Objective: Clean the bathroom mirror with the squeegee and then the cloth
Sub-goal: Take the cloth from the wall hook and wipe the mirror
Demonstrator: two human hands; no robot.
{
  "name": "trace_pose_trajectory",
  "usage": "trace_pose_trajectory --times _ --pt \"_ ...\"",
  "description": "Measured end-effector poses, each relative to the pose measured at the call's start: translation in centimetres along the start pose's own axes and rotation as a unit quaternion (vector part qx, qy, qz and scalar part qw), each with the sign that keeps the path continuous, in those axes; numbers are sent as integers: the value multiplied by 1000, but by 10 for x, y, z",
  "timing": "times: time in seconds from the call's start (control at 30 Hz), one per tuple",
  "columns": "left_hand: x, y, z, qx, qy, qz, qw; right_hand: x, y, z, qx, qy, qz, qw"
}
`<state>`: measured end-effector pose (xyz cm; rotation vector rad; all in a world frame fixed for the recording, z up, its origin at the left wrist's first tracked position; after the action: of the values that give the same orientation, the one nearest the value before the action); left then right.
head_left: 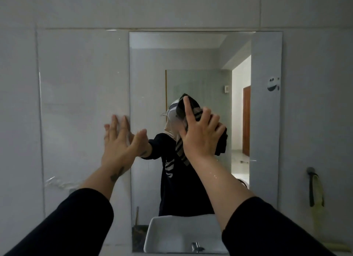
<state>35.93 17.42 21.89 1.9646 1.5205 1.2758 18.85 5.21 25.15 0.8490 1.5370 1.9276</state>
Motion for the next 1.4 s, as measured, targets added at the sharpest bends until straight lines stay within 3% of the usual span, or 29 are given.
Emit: trace_pose_trajectory --times 0.23,0.63,0.87,1.07,1.4 --pt "6 -3 0 -4 -48 3 999 -9 -24 76 127 19 20 992" --pt "9 -11 -5 -4 -35 16 999 -20 -83 54 281 -10 37 959" --pt "-11 -50 11 -28 57 3 998 -9 -68 -23 177 -17 57 982" --pt "-33 -83 34 -4 44 31 999 -1 -68 -86 66 -38 66 995" --pt "-42 -82 47 -13 63 70 995 4 -77 -167 -153 -12 86 984"
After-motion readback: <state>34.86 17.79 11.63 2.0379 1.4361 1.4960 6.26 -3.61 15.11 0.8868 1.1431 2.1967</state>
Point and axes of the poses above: each hand's wrist, its own y-axis towards the middle knuckle, its own x-axis out of the back of the hand, z = x × y, the point moved 4 cm from there along y, towards the middle knuckle, and after that the axes turned 2 degrees about -z, right-handed, at the moved point
